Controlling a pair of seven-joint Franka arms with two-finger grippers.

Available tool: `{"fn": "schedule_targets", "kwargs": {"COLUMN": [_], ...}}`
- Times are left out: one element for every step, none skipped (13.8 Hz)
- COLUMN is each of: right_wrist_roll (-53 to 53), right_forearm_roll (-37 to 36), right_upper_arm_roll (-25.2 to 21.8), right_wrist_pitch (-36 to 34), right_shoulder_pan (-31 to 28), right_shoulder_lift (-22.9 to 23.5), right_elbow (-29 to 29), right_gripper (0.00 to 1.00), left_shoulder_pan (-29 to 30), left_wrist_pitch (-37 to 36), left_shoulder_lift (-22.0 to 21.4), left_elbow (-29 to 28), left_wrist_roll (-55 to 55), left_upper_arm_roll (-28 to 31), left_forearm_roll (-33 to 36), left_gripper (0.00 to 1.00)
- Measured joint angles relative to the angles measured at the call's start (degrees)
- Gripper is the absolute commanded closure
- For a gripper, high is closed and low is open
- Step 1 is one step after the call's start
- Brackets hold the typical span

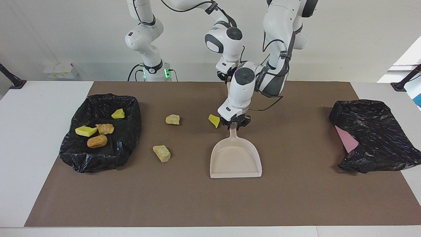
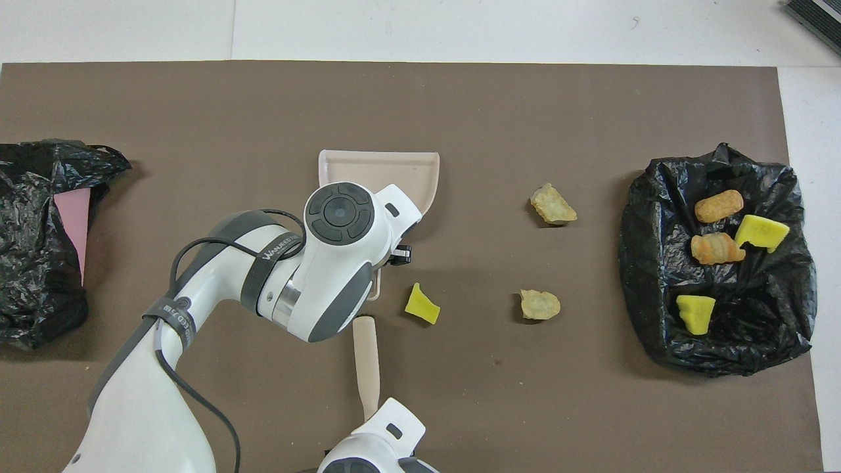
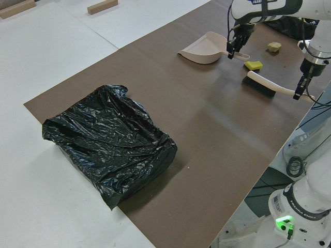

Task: Sweep and dump trash in bin
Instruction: 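Grasp the dustpan handle with the left gripper while the right gripper grasps the brush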

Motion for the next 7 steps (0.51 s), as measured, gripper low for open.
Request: {"fn": "schedule_targets", "kwargs": {"right_wrist_roll": [0.7, 1.2, 1.7, 2.3, 3.6, 5.9, 9.1], "right_forearm_roll": [0.0, 0.0, -0.2, -0.6, -1.3, -2.4, -4.1], "right_upper_arm_roll": [-0.1, -0.1, -0.3, -0.4, -0.5, -0.5, -0.6], "right_wrist_pitch": [-0.8, -2.2, -4.3, -6.9, -9.2, -10.7, -11.4], "right_shoulder_pan": [-0.1, -0.3, -0.8, -1.7, -2.6, -3.4, -3.9], "right_shoulder_lift": [-1.1, -2.4, -4.0, -5.6, -7.2, -8.6, -9.8], "right_elbow": [0.0, 0.0, 0.0, -0.1, -0.4, -1.1, -2.2], "right_gripper": [1.0, 1.0, 1.0, 1.0, 1.0, 1.0, 1.0], "left_shoulder_pan": [0.0, 0.1, 0.2, 0.4, 0.9, 1.3, 1.9], "left_wrist_pitch": [0.0, 0.0, 0.0, 0.0, -0.1, -0.2, -0.2], "left_shoulder_lift": [0.0, -0.1, -0.2, -0.5, -0.7, -1.1, -1.4], "left_elbow": [0.1, 0.2, 0.4, 0.9, 1.5, 2.2, 2.8], "left_wrist_roll": [0.0, 0.0, 0.0, 0.1, 0.5, 1.0, 1.8], "left_upper_arm_roll": [0.1, 0.3, 0.5, 0.8, 0.9, 1.1, 1.2], "left_forearm_roll": [0.0, 0.0, 0.0, 0.0, 0.0, 0.1, 0.1], "left_gripper": [1.0, 1.0, 1.0, 1.0, 1.0, 1.0, 1.0]}}
